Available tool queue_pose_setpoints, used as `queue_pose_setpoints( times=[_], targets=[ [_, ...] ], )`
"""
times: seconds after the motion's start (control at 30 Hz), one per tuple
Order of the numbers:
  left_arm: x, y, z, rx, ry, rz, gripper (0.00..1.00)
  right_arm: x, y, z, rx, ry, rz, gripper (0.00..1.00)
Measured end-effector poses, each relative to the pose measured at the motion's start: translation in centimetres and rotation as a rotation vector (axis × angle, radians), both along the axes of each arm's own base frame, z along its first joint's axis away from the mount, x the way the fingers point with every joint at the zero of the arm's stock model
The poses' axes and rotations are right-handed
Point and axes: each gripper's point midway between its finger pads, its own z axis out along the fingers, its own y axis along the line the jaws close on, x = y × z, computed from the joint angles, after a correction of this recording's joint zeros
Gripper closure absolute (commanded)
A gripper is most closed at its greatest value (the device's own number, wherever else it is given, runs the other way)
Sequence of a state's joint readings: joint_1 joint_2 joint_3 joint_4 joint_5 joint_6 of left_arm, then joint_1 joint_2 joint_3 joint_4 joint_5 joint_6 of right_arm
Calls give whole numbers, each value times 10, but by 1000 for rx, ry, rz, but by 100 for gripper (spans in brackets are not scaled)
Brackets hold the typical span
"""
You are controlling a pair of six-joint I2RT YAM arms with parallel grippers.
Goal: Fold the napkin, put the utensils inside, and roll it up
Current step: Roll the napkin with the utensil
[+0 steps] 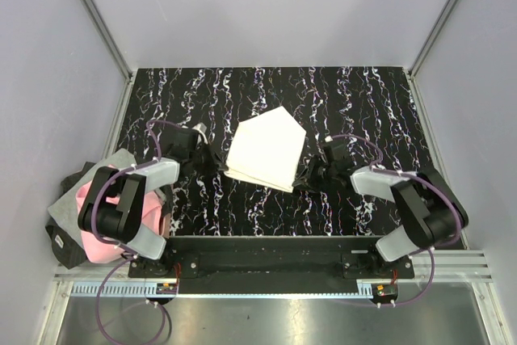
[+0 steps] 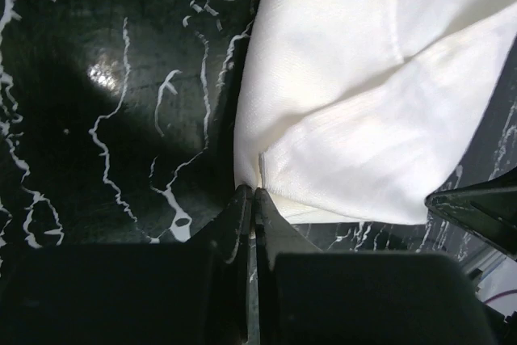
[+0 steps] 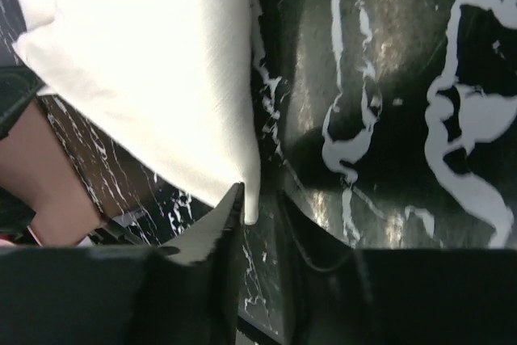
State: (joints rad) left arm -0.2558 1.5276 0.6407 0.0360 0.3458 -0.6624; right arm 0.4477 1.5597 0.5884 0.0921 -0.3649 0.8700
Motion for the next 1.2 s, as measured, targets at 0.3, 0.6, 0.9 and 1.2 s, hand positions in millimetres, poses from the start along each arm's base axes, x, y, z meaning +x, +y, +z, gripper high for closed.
queue_pose_setpoints(
  times=[0.3,0.6,0.9,1.2],
  targets=[
    [22,-19,33,-61,3,-74,100,20,10,74,-124,-321,161,35],
    [21,-19,32,-90,80,-130,100,41,101,89,-270,-574,497,20],
    [21,-2,32,-80,101,-129,100,20,151,33,-470,-648,722,10],
    [20,-1,32,-74,97,-142,100,15,151,16,-638,-724,793,15]
  ],
)
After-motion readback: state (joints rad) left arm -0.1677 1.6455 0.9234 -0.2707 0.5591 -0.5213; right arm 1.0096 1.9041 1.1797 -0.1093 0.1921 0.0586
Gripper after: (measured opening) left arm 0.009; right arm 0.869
